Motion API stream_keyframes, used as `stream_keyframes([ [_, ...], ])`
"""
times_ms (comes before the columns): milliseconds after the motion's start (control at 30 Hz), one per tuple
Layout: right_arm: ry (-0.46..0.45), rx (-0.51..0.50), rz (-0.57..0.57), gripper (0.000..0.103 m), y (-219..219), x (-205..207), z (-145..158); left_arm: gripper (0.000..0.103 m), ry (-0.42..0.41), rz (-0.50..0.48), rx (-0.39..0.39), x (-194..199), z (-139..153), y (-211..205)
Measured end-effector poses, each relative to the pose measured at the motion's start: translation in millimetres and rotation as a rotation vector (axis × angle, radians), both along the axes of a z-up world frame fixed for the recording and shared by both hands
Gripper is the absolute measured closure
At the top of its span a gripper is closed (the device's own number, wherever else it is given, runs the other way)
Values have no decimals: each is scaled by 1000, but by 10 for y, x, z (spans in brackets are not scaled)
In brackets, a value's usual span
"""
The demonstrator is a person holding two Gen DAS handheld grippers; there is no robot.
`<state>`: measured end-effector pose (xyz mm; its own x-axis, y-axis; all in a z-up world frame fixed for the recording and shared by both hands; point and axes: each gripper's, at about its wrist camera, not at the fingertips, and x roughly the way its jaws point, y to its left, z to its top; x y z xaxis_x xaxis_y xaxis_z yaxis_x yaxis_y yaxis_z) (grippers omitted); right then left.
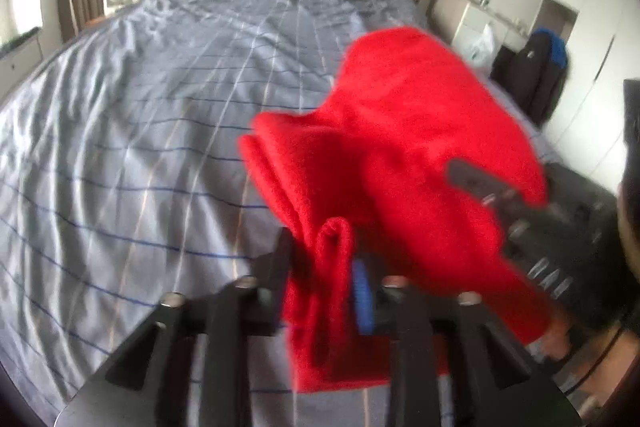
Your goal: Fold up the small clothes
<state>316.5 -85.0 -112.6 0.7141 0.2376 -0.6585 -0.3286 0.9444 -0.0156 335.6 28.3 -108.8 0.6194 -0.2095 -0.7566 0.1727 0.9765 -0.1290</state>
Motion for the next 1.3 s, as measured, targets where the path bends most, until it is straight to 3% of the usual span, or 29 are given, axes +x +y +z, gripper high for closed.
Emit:
stream_keyframes([
  [33,30,48,-40,66,-163,95,-10,42,-3,16,51,6,-37,-45],
  [67,73,88,-69,52,-311,157,-52,35,-10,37,107,-31,-74,-71],
  [133,173,109,-169,27,-644,196,-215,17,-43,57,141,-198,-84,-47],
  [233,173,77,-219,24,-929,-71,-284,7,-112,83,163,-480,0,-3],
  [300,163,21,-239,15,-1023,-333,-299,5,-147,91,187,-622,77,-39],
  [567,131,45,-252,4,-1069,-1024,-25,3,-232,63,264,-1018,342,-195],
  [933,81,13,-169,1,-736,-1664,327,1,-333,90,280,-1584,634,-280],
  [1133,54,15,-171,1,-768,-2032,403,0,-313,95,249,-1907,550,-205],
  [1233,73,-22,-164,1,-805,-2251,336,0,-273,54,300,-2115,362,-231],
  [1300,100,-55,-162,1,-845,-2369,254,0,-246,37,287,-2234,309,-215],
])
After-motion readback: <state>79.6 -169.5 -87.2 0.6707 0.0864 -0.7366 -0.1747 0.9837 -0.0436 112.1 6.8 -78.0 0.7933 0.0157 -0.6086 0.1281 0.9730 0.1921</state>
